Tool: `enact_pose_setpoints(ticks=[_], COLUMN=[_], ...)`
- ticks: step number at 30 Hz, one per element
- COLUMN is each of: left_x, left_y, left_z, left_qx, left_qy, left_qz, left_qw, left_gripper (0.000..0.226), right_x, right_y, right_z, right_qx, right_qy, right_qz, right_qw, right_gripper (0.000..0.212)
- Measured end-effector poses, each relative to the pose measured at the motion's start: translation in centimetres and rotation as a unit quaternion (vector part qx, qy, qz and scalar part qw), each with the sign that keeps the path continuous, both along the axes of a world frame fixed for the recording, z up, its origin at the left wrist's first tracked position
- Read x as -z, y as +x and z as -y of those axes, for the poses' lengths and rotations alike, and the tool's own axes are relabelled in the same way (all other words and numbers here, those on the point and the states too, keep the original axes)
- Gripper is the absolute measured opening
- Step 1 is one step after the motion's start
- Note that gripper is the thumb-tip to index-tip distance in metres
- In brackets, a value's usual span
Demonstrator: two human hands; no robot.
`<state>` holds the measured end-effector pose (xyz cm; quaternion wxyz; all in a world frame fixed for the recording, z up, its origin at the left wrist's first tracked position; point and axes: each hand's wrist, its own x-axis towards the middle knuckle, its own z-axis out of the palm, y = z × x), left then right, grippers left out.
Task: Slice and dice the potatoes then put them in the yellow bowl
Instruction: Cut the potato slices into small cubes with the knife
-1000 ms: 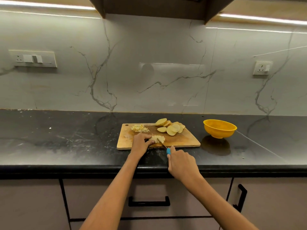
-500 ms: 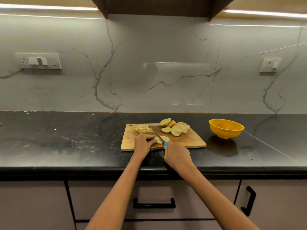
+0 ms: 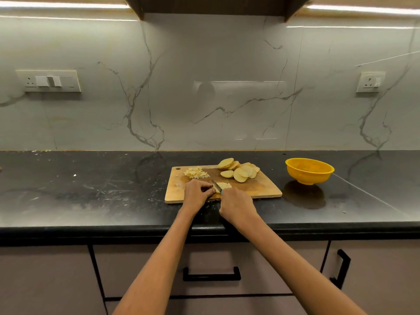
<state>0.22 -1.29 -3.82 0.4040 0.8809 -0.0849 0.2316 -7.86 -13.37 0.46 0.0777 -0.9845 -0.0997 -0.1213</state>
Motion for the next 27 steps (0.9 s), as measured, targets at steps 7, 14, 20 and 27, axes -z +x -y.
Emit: enact_pose_setpoints(ticks=[7, 14, 20, 27], left_x=[0.0, 0.0, 0.1, 0.3], left_y=[-0.2, -0.4, -0.3, -0.2], left_z=[0.3, 0.4, 0.2, -0.1], left_qx=[-0.005, -0.019, -0.038, -0.051], left_qy=[0.02, 0.035, -0.004, -0.038], left_qz=[0.015, 0.024, 0.014, 0.019], left_qw=[1.0, 0.999, 0.999, 0.998], left_gripper=[0.024, 0.024, 0.027, 0.025], right_x=[-0.2, 2.6, 2.3, 1.4], right_y=[-0.3, -3.0, -2.5, 0.1], right_z=[-0.2, 1.3, 2.5, 1.4], right_qx=[-0.025, -0.02, 0.013, -0.001], right_qy=[-0.059, -0.115, 0.07, 0.101], right_qz=[0.004, 0.042, 0.058, 0.012], right_qw=[0.998, 0.992, 0.996, 0.995], right_gripper=[0.025, 0.054, 0.025, 0.025])
